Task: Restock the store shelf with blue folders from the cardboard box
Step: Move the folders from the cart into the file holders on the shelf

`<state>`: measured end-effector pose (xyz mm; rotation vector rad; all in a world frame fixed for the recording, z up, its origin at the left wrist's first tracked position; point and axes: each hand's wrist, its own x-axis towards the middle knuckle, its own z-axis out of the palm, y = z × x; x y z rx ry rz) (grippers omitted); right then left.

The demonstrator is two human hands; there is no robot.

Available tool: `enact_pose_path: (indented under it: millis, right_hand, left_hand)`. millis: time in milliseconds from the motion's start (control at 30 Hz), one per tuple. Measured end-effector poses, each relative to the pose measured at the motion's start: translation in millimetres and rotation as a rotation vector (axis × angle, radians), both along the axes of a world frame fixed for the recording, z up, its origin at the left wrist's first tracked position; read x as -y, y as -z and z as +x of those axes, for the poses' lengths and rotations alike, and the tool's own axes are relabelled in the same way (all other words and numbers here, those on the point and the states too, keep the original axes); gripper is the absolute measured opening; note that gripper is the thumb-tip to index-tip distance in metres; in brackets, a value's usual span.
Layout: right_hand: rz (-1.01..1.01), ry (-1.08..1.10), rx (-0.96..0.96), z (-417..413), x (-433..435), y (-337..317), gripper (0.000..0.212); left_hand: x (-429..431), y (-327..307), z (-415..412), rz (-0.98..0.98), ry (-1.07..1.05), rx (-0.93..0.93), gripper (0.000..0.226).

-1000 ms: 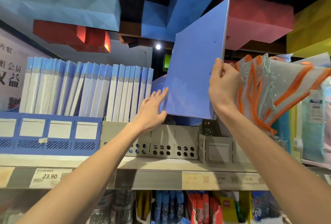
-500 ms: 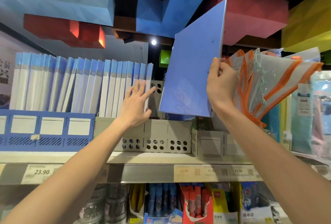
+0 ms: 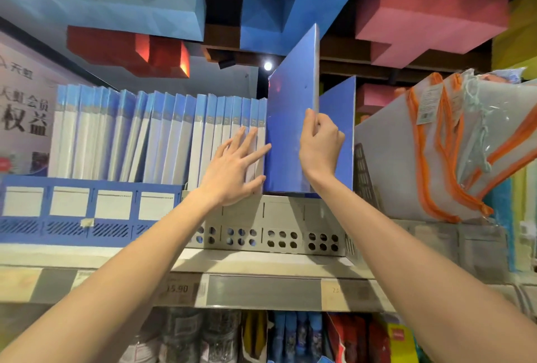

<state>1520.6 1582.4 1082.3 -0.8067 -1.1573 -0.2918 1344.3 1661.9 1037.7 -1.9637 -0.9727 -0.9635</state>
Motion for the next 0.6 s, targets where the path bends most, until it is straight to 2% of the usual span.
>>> enact_pose_path:
  millis: [267, 467, 600]
  right_hand:
    - [0.044, -0.113, -0.055, -16, -47, 3, 0.048]
    - [-0.052, -0.373, -0.093, -21, -75, 18, 0.047]
    - [-0.134, -0.609, -0.227, -15, -84, 22, 0.034]
  left_hand:
    - [-7, 2, -10, 0.082, -0.004, -0.040, 0.068]
    - [-20, 7, -12, 0.138, 0.023, -0.025, 0.068]
    - [-24, 8, -12, 0.151, 0.053, -0.019, 0.068]
